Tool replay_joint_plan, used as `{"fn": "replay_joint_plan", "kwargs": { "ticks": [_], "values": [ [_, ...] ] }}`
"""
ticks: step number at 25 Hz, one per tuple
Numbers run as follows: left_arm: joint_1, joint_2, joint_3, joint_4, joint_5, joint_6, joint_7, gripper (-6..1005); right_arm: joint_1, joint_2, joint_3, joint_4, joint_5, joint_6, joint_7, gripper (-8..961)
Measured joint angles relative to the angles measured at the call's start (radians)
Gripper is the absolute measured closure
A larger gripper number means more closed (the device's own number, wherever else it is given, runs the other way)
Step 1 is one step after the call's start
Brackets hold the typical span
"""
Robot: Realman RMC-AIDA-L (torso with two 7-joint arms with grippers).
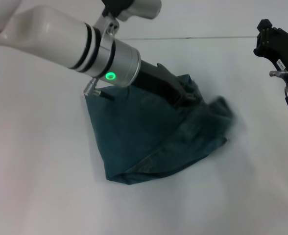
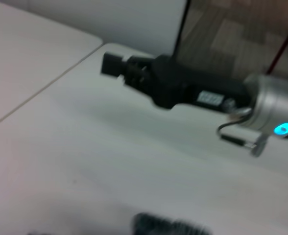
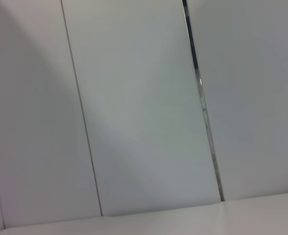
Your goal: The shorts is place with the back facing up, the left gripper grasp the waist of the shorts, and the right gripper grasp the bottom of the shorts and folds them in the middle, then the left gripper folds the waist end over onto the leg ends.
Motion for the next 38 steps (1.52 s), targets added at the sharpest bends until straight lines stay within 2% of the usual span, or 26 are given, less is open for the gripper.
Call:
{"fn": "replay_joint_plan", "kwargs": {
  "ticks": [5, 8, 11, 14, 16, 18, 23, 26, 28, 29, 32, 37, 38],
  "values": [
    [0.025, 0.002, 0.020, -0.031, -0.002, -0.063, -0.006, 717, -0.006, 0.000, -0.023, -0.001, -0.007, -0.010, 0.050, 841],
    [0.073, 0.005, -0.002, 0.005, -0.039, -0.057, -0.004, 628, -0.010, -0.004, -0.062, -0.013, -0.008, -0.023, 0.105, 836],
    [0.150, 0.007, -0.036, 0.073, -0.121, -0.039, 0.010, 539, -0.010, -0.004, -0.133, -0.062, -0.010, -0.083, 0.219, 831],
    [0.226, 0.008, -0.108, 0.122, -0.203, 0.010, 0.034, 439, -0.008, -0.005, -0.233, -0.154, -0.010, -0.163, 0.408, 825],
    [0.272, 0.009, -0.191, 0.132, -0.252, 0.063, 0.061, 368, -0.004, -0.005, -0.316, -0.231, -0.010, -0.210, 0.570, 822],
    [0.311, 0.009, -0.268, 0.128, -0.285, 0.108, 0.089, 298, -0.003, -0.006, -0.440, -0.339, -0.011, -0.282, 0.744, 818],
    [0.393, 0.013, -0.403, 0.107, -0.321, 0.196, 0.160, 85, -0.026, -0.017, -0.793, -0.607, -0.012, -0.483, 1.012, 711],
    [0.434, 0.032, -0.459, 0.064, -0.324, 0.254, 0.204, 69, -0.066, -0.036, -1.016, -0.749, -0.015, -0.579, 1.103, 646],
    [0.450, 0.053, -0.475, 0.034, -0.323, 0.302, 0.225, 58, -0.101, -0.043, -1.113, -0.827, -0.028, -0.614, 1.133, 603],
    [0.456, 0.060, -0.478, 0.025, -0.318, 0.323, 0.230, 52, -0.122, -0.044, -1.147, -0.867, -0.039, -0.630, 1.145, 582],
    [0.478, 0.079, -0.492, 0.015, -0.257, 0.415, 0.241, 52, -0.172, -0.041, -1.165, -0.963, -0.092, -0.676, 1.184, 336],
    [0.503, 0.075, -0.514, 0.037, -0.180, 0.465, 0.237, 52, -0.204, -0.039, -1.154, -1.014, -0.211, -0.693, 1.247, 106],
    [0.505, 0.074, -0.515, 0.038, -0.174, 0.465, 0.237, 52, -0.206, -0.038, -1.154, -1.014, -0.221, -0.691, 1.249, 89]
  ]
}}
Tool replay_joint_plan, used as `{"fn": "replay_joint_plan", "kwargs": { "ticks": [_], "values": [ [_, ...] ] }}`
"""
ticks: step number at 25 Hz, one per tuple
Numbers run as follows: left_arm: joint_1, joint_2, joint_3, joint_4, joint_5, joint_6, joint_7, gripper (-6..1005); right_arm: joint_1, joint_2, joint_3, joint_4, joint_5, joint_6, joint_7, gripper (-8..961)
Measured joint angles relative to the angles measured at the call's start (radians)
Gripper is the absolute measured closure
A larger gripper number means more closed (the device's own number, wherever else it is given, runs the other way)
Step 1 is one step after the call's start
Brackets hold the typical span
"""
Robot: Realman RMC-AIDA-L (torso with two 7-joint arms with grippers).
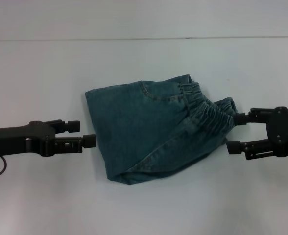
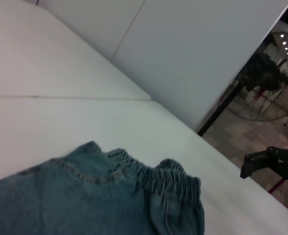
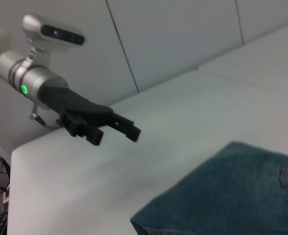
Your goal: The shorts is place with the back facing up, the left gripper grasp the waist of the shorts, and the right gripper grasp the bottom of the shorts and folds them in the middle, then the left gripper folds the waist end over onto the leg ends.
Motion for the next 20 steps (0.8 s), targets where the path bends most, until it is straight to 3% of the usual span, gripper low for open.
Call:
{"fn": "replay_joint_plan", "kwargs": {
  "ticks": [5, 20],
  "values": [
    [0.004, -0.001, -0.001, 0.000, 0.011, 0.002, -0.002, 53, 0.002, 0.008, -0.001, 0.006, -0.035, 0.031, 0.001, 3],
    [-0.004, -0.001, 0.004, 0.000, 0.023, 0.032, -0.013, 53, 0.006, 0.016, -0.002, 0.005, -0.048, 0.063, 0.001, 3]
  ]
}}
